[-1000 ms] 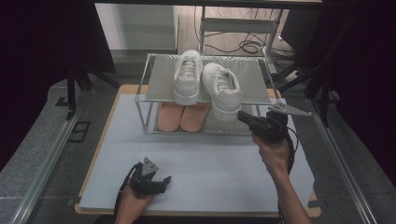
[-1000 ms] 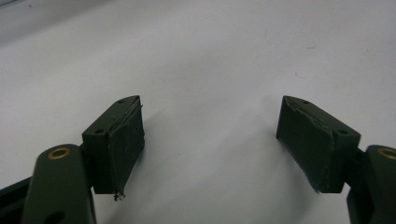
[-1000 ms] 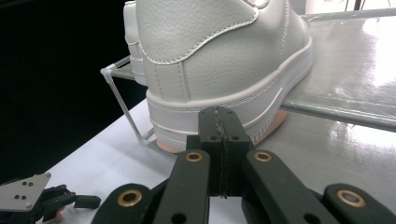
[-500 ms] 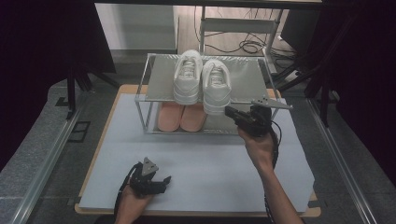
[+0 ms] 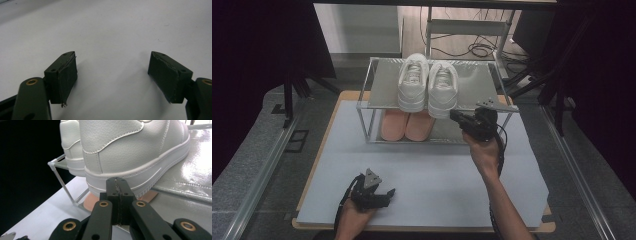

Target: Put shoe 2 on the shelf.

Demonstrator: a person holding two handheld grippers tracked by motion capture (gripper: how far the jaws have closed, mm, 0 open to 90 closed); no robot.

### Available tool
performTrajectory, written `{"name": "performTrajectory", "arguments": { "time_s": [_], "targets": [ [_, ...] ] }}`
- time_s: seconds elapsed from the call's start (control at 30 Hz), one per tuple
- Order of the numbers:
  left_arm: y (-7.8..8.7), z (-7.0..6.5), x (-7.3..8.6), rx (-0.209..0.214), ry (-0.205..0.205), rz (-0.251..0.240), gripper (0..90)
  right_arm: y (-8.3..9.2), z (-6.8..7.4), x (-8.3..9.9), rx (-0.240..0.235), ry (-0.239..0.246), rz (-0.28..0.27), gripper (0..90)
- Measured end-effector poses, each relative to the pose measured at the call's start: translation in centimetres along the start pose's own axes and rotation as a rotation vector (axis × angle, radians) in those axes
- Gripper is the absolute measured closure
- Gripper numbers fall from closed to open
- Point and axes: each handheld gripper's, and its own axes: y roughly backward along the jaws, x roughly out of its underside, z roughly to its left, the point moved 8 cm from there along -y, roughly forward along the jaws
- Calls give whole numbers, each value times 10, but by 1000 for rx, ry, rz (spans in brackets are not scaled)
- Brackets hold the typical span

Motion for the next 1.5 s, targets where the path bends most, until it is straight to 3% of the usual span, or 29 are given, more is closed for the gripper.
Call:
{"name": "performTrajectory", "arguments": {
  "time_s": [0.37,0.57,0.9,1.37,1.47,1.5],
  "targets": [
    [0,0,0,0,0,0,232,-17,-2,-5,24,-14,19,899],
    [0,0,0,0,0,1,232,-24,-5,-6,17,-50,14,900],
    [0,0,0,2,0,-1,234,-29,-7,-8,45,-11,35,896],
    [0,0,0,1,-1,0,234,-19,-6,0,3,10,51,758],
    [0,0,0,1,-1,0,234,-17,-7,2,-1,18,53,689],
    [0,0,0,1,-1,0,234,-16,-8,4,-8,30,59,622]
  ]
}}
